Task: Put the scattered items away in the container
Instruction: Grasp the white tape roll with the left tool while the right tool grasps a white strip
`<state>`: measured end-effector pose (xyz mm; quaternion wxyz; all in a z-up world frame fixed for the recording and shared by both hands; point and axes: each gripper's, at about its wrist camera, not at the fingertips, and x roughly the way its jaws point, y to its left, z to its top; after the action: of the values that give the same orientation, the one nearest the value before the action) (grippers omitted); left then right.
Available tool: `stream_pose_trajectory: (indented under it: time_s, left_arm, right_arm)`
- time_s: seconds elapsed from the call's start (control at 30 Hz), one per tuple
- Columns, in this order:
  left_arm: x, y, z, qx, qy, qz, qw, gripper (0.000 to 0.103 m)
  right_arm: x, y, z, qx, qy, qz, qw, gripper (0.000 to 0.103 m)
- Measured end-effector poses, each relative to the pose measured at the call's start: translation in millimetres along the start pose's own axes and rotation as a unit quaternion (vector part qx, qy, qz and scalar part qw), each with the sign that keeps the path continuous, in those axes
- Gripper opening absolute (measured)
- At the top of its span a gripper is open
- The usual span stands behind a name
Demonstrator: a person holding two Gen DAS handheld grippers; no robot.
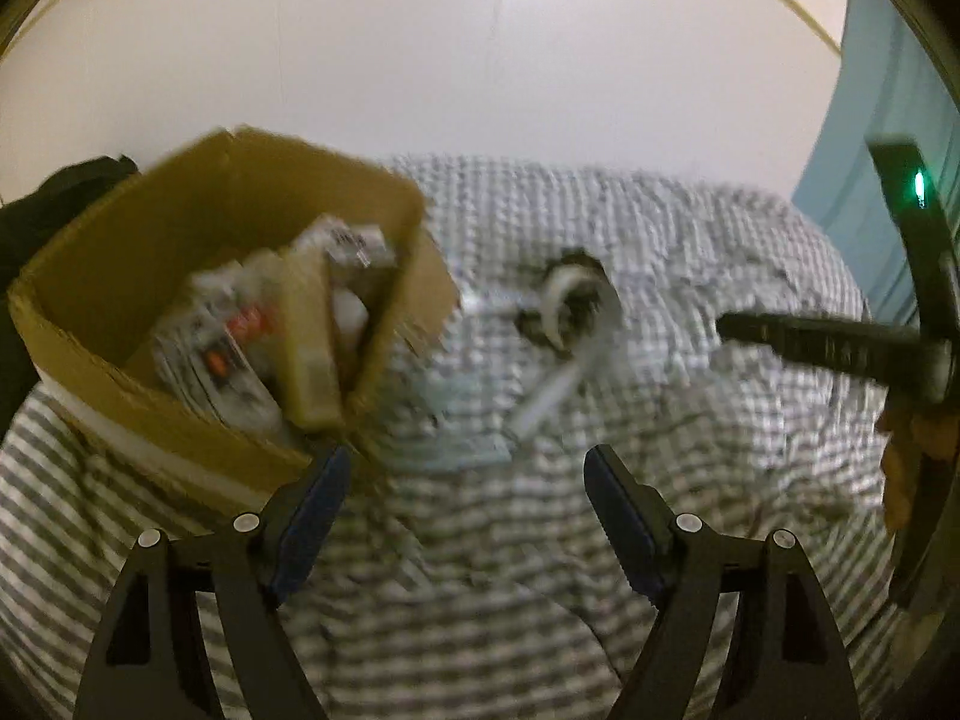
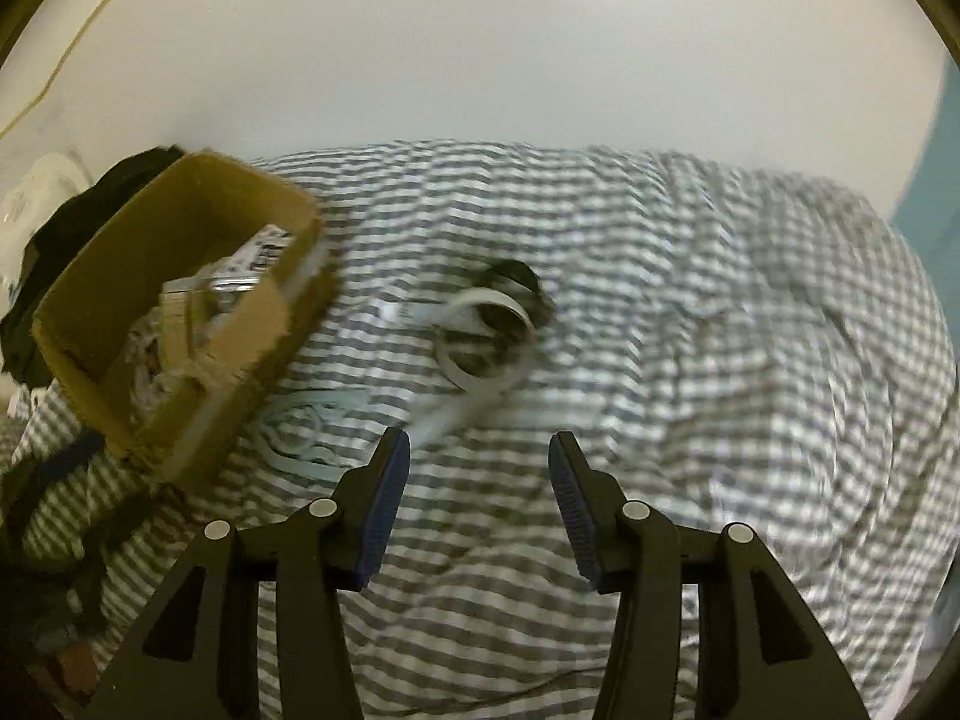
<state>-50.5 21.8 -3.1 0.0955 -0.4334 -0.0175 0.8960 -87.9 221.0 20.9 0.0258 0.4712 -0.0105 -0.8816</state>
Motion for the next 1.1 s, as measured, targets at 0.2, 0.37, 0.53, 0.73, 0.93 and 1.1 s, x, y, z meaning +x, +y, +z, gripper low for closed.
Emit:
stream_pose_trajectory:
  time_s: [0.2, 0.37, 0.53, 0.73, 0.93, 1.1]
  left_arm:
    - [27, -31, -8, 0.012, 0.032, 0.008, 0.9994, 0.083]
    - [61, -53, 8, 0.010, 0.038, 0.000, 0.9992, 0.083]
    - [113, -71, 34, 0.016, 0.039, 0.007, 0.9991, 0.083]
    - [173, -67, 72, -0.008, 0.034, 0.023, 0.9991, 0.083]
    - [219, -60, 92, -0.011, 0.060, 0.000, 0.9982, 0.008]
    - [182, -36, 89, -0.023, 0.026, 0.014, 0.9993, 0.006]
  right_arm:
    - [12, -20, -7, 0.027, -0.004, 0.022, 0.999, 0.048]
    - [32, -34, -4, 0.042, -0.004, 0.033, 0.999, 0.049]
    - [54, -58, 4, 0.083, -0.010, 0.041, 0.996, 0.052]
    - [92, -94, 9, 0.131, 0.008, 0.023, 0.991, 0.052]
    - [122, -103, 10, 0.152, 0.022, 0.028, 0.988, 0.052]
    - [140, -80, 7, 0.125, 0.048, 0.033, 0.990, 0.052]
